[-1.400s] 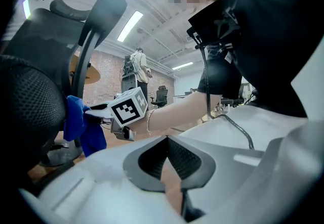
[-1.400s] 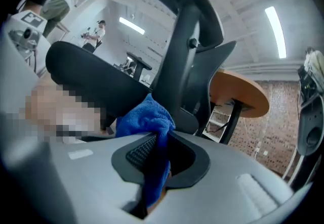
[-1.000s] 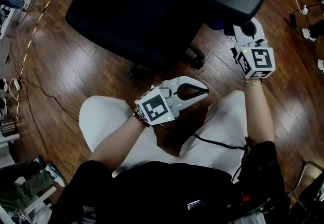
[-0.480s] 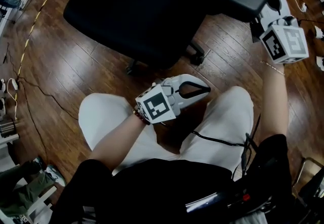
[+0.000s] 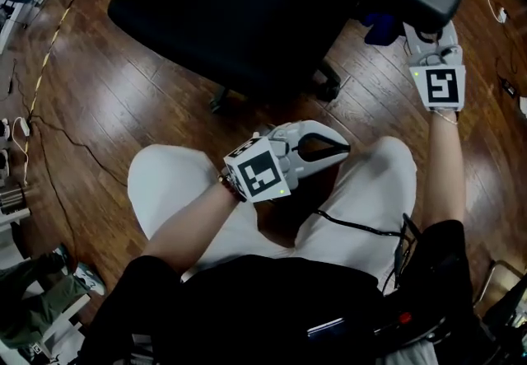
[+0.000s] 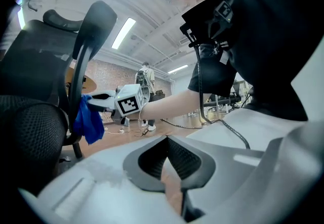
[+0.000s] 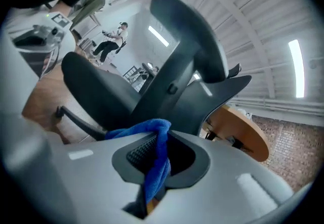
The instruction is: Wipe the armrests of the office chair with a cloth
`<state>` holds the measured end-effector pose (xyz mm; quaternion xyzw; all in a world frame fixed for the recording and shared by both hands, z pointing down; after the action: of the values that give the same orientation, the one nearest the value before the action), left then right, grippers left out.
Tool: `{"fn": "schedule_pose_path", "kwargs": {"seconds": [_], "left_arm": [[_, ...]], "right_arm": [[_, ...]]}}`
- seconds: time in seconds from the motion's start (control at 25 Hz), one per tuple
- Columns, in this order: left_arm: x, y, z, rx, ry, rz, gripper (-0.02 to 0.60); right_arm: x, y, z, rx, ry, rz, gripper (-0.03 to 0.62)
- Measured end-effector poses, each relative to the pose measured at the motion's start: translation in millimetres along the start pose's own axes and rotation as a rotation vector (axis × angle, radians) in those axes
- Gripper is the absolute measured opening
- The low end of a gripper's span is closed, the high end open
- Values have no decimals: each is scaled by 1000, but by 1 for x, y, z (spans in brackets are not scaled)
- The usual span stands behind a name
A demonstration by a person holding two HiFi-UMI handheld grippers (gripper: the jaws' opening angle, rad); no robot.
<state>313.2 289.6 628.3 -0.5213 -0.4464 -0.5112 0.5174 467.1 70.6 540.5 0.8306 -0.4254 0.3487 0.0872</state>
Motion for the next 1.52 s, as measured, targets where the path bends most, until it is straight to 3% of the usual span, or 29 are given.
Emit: {"fn": "schedule_pose_path", "kwargs": {"seconds": [0.08,0.28,0.36,0.44,0.56,0.64,0.76,0.96,1.08,1.2,1.28,1.36,1.52], "left_arm": [[-2,0,2,7,1,5,6],[-6,-2,4,-13,-8,26,6],[-7,-4,1,-30,-11,36,6],[-8,-5,-2,-39,-6,43,6],[-10,-8,-5,-65,-26,52,6],[-18,-10,-12,-94,-66,90,6],[-29,-11,-23,-129,-125,146,6],[-57,-17,-26,-180,-189,189,6],[-79,-37,-31,-290,-262,235,6],[-131,-84,-32,-448,-344,314,6],[-198,-135,-23,-626,-403,373,6],[-271,-190,-9,-752,-383,317,6],[-422,-270,21,-889,-299,134,6]], "right_arm": [[14,-2,-19,-56,-40,-97,37],[44,-1,-69,-170,-6,-198,38],[47,1,-82,-160,25,-213,38],[45,1,-83,-118,74,-200,38],[20,14,-85,-156,83,-67,38],[-4,21,-80,-58,217,22,38],[-22,6,-57,67,381,30,38],[-75,-19,-65,67,576,-44,38],[-129,-38,-59,0,711,-167,38],[-195,-79,-30,-97,777,-321,38],[-247,-95,9,-97,811,-391,39],[-291,-95,50,-32,826,-435,38],[-359,-82,120,92,754,-478,40]]}}
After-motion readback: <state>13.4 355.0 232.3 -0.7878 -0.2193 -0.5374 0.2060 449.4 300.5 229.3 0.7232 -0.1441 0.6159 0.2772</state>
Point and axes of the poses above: the fingertips, and each gripper's own axes: y forward along the fingers, z to its right, x out of its underside, the point moved 7 cm from there along -y, backward along the fingers, and after that the axes turned 14 degrees about z, right-handed, at the moved point
